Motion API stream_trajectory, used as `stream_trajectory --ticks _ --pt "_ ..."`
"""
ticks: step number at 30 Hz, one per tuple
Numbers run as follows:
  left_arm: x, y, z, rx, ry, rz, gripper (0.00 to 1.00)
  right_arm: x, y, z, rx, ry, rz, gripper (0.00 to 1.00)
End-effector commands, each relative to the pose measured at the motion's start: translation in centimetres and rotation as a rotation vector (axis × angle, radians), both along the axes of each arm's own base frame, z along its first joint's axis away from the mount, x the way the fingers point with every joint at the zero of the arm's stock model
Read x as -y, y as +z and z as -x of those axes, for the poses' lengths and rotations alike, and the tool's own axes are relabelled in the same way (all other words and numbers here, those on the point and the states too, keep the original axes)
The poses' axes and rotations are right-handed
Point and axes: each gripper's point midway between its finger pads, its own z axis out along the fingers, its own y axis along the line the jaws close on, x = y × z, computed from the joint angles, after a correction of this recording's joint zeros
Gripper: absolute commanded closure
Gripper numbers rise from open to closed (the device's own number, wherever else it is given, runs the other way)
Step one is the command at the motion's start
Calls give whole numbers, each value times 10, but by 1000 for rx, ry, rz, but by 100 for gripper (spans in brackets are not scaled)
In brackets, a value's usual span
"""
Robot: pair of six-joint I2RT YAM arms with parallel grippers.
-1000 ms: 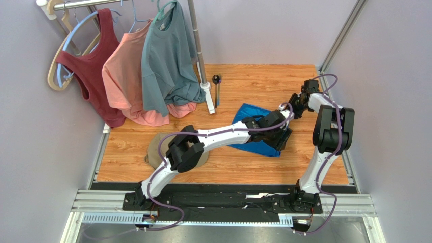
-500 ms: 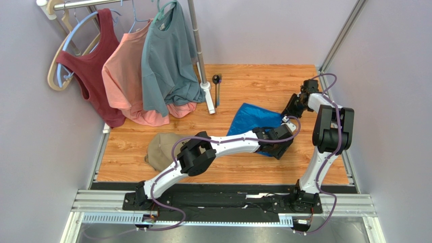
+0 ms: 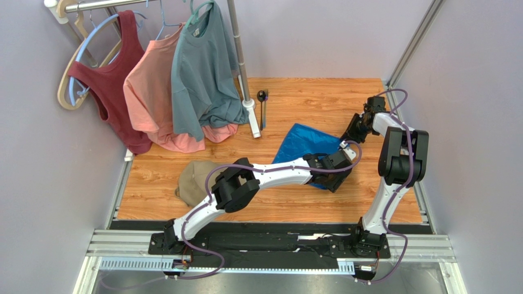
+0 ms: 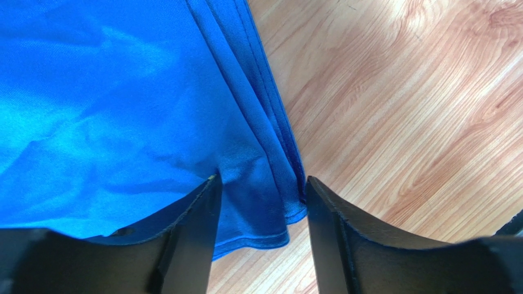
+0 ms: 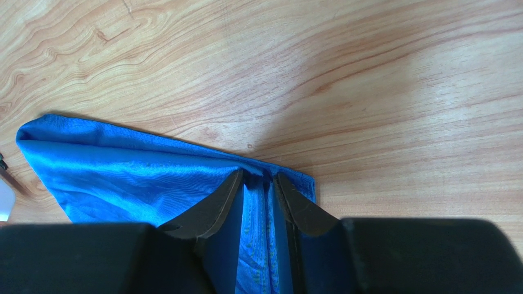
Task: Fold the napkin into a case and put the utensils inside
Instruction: Smooth out the lower triangle-folded napkin at the center of the board.
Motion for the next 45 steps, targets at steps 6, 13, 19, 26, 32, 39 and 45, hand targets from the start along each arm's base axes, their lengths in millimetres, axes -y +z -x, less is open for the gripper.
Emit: stream_trajectory --ticks 6,13,19,26,32,39,45 --pt "-17 6 -1 34 -4 -50 56 -2 1 -5 5 20 1 77" --pt "-47 7 0 71 -9 -97 67 -9 7 0 -3 31 21 77" --pt "-66 4 8 58 -17 -116 63 -17 4 16 -33 31 29 73" --pt "-59 15 14 23 -36 -77 52 -31 2 30 -51 57 34 73" --pt "-55 22 15 -17 -33 -39 48 -30 4 38 -51 53 42 72" --pt "-63 14 13 -65 -12 -40 49 -31 10 32 -22 57 40 83" --pt "-67 9 17 -79 -22 -49 47 -38 40 25 34 53 5 97"
